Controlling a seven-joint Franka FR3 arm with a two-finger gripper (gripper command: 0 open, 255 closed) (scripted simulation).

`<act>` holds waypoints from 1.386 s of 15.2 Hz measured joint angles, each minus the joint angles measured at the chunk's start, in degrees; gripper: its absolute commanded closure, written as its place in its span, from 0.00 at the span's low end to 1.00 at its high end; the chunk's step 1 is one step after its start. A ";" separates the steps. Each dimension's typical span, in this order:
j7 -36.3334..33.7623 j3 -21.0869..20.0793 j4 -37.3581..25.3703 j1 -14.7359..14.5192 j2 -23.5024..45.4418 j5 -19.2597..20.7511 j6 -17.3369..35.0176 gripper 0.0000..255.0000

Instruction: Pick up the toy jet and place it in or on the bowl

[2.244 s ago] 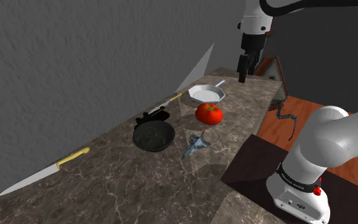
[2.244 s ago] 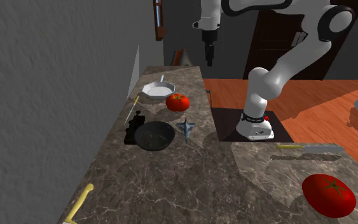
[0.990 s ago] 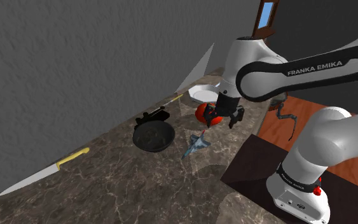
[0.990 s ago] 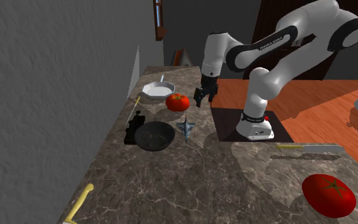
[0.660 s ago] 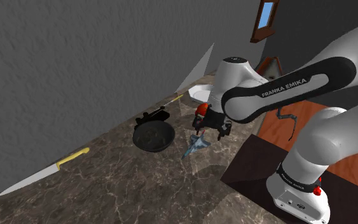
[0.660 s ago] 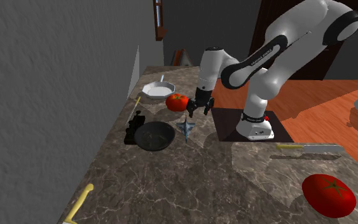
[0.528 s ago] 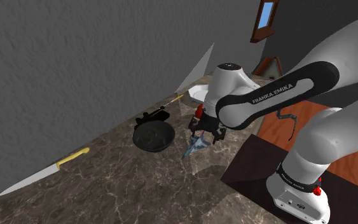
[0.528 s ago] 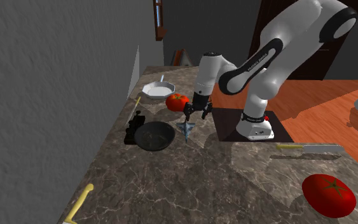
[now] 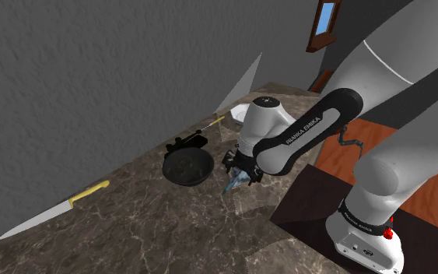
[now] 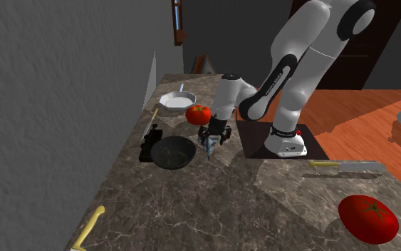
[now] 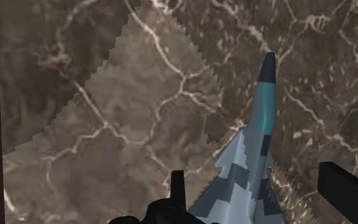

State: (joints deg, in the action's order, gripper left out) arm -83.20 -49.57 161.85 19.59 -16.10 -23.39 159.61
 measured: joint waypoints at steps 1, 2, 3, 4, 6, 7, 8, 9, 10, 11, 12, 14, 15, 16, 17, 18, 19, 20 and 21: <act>-0.93 -1.09 -0.01 1.14 1.29 1.10 1.26 0.00; -2.00 -2.30 0.04 2.56 2.63 2.52 2.58 0.00; -2.80 -3.20 -0.05 3.82 3.78 3.81 3.60 0.00; -3.18 -3.62 -0.07 4.39 4.32 4.41 4.12 0.00; -3.52 -3.97 -0.07 4.76 4.70 4.83 4.51 0.00; -3.58 -4.03 -0.08 4.83 4.77 4.91 4.57 0.00; -3.61 -4.06 -0.08 4.87 4.81 4.95 4.60 0.00; -3.62 -4.08 -0.08 4.88 4.82 4.97 4.62 0.00; -3.63 -4.08 -0.08 4.89 4.83 4.98 4.62 1.00; -3.64 -4.09 -0.08 4.90 4.83 4.98 4.63 1.00; -3.64 -4.09 -0.10 4.90 4.82 4.98 4.64 1.00; -3.66 -4.09 -0.10 4.91 4.82 4.99 4.66 1.00; -3.66 -4.10 -0.10 4.92 4.83 5.00 4.67 1.00; -3.65 -4.09 -0.10 4.92 4.83 4.99 4.68 1.00; -3.66 -4.10 -0.10 4.93 4.84 5.01 4.70 1.00; -3.66 -4.10 -0.10 4.94 4.85 5.02 4.72 1.00; -3.66 -4.09 -0.09 4.92 4.83 4.99 4.72 1.00; -3.66 -4.09 -0.10 4.92 4.83 5.00 4.69 1.00; -2.90 -3.31 -0.18 4.10 4.10 4.12 3.91 1.00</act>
State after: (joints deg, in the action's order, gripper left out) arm -86.10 -52.88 161.68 23.69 -12.00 -19.27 163.52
